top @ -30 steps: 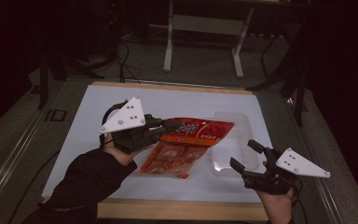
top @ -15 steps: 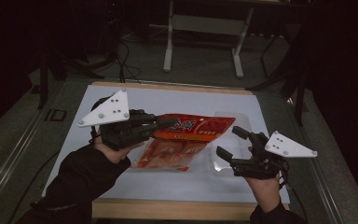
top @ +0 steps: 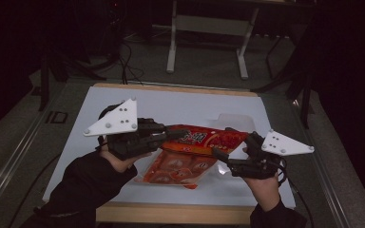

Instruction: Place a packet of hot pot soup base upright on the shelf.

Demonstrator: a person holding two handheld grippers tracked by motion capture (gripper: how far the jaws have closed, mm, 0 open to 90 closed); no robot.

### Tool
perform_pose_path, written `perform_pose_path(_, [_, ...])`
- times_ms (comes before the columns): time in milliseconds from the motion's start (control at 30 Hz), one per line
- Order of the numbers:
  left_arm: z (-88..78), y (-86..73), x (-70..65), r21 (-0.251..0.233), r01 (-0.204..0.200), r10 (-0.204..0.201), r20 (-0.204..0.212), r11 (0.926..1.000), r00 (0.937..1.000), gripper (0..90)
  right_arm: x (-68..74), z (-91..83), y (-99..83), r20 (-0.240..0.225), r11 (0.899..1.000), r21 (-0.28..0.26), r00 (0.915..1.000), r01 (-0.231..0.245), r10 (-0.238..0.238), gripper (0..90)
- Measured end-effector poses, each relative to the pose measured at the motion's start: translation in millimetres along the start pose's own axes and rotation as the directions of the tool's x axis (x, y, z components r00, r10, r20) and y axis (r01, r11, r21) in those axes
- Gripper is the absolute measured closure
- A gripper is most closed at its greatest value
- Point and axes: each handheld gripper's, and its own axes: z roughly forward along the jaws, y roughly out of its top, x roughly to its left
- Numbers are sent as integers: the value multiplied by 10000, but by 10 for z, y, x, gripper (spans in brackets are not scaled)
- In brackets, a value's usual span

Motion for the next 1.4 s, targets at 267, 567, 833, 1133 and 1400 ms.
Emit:
perform_pose_path(267, [53, -43, -3, 98, 68, -68, 26, 9999, 10000, 900, -47, 8, -60, -767, 9996, 245, 9970, -113, 131, 482])
perform_pose_path(567, [80, -92, 53, 209, 236, -235, -54, 9995, 9997, 900, 19, 65, -56, -1459, 9950, 677, 9873, 737, -632, 752])
perform_pose_path(833, [41, -168, 175, 200, 560, -564, 152, 9982, 9983, 900, 34, 64, -18, -1984, 9911, 998, 9779, 877, -665, 900])
perform_pose_path(1133, [-12, -221, 285, 104, 617, -620, 375, 9980, 9974, 881, 15, 73, 101, -2086, 9932, 1116, 9780, 316, -77, 900])
perform_pose_path(1400, [-46, -248, 327, -195, 703, -698, 254, 9973, 9972, 679, -15, 10, 253, -1905, 9964, 780, 9815, 318, -164, 900])
